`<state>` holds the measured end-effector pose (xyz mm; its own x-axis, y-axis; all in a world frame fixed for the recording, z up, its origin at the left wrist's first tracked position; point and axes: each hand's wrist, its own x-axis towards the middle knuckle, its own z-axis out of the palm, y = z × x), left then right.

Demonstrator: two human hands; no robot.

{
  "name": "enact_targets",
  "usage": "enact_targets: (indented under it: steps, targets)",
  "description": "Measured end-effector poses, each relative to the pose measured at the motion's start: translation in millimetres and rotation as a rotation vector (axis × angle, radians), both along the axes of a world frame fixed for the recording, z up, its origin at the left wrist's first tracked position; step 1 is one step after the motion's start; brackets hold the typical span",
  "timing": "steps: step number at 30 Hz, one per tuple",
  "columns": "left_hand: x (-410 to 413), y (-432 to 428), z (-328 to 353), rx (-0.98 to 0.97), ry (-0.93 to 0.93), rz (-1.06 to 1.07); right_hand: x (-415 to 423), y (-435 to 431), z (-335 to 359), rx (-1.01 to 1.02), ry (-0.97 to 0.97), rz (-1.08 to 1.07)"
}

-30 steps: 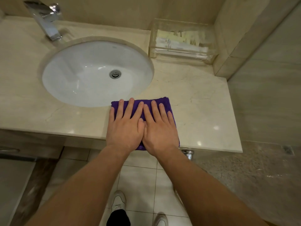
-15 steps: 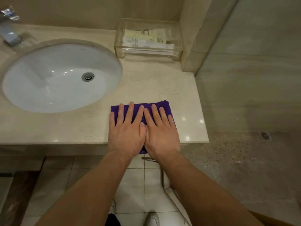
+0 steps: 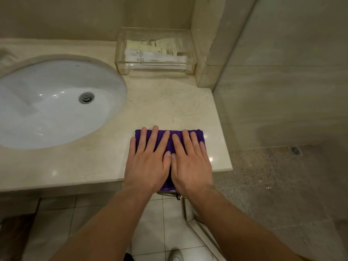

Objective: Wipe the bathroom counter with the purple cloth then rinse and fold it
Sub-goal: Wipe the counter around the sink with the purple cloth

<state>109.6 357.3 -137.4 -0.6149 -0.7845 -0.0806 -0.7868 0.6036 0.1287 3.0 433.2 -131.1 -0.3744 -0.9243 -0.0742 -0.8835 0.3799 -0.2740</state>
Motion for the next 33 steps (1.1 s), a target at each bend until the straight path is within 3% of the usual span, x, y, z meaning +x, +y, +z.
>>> enact_targets:
  steps: [21, 33]
  targets:
    - [-30, -75, 0, 0.024, 0.028, 0.047, -31, -83, 5, 0.065, -0.04, 0.003]
    - [-54, -141, -4, -0.005, 0.055, 0.076, -54, -151, -2, -0.011, -0.043, -0.008]
